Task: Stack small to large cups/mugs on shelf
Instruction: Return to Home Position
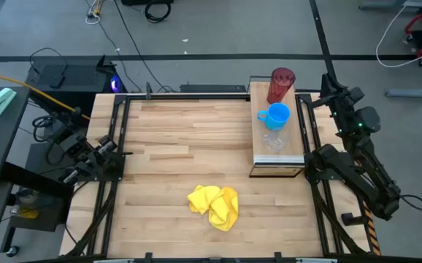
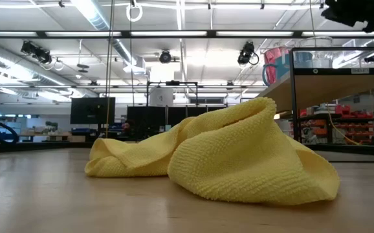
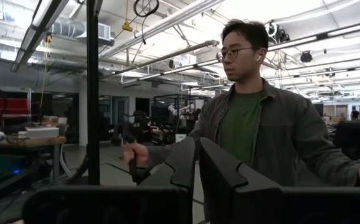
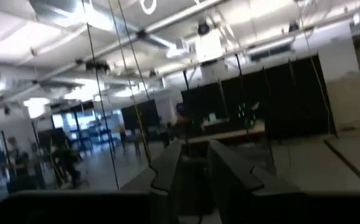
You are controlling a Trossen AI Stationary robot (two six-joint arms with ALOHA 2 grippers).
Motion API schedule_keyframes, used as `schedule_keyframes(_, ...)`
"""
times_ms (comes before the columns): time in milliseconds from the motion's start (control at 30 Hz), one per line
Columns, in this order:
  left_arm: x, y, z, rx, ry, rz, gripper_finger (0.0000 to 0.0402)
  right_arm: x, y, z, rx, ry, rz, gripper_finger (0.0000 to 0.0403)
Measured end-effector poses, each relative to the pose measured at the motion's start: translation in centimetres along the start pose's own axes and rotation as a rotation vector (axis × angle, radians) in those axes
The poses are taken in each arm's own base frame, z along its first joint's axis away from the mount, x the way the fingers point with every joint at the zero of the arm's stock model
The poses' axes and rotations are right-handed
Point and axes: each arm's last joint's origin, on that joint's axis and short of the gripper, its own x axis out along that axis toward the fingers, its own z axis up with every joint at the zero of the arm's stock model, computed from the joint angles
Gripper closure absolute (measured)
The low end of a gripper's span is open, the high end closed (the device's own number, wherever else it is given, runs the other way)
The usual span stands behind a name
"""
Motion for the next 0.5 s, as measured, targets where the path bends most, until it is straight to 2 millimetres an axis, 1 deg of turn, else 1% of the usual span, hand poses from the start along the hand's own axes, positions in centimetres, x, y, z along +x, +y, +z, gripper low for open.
schedule_keyframes(100, 0.0, 0.0, 0.0, 0.014, 0.001, 0.0, 0.0369, -0.2, -0.2, -0.8, -0.047, 0.089, -0.016, 0.0318)
schedule_keyframes(167, 0.0, 0.0, -0.1, 0.014, 0.014, 0.0, 0.0366, -0.7, -0.3, -1.0, -0.056, 0.111, -0.018, 0.0318)
schedule_keyframes(300, 0.0, 0.0, -0.2, 0.009, 0.023, 0.001, 0.0362, -2.5, -0.4, 0.0, -0.044, 0.014, 0.014, 0.0318)
schedule_keyframes(367, 0.0, 0.0, -0.3, 0.009, 0.033, 0.0, 0.0361, -3.6, -0.6, 0.0, -0.045, -0.011, 0.016, 0.0318)
schedule_keyframes(467, 0.0, 0.0, -0.4, 0.009, 0.04, 0.001, 0.0364, -3.4, -0.6, 0.0, -0.049, -0.001, -0.002, 0.0318)
schedule_keyframes(500, 0.0, 0.0, -0.4, 0.009, 0.038, 0.001, 0.0365, -3.2, -0.5, 0.3, -0.044, -0.031, 0.0, 0.0318)
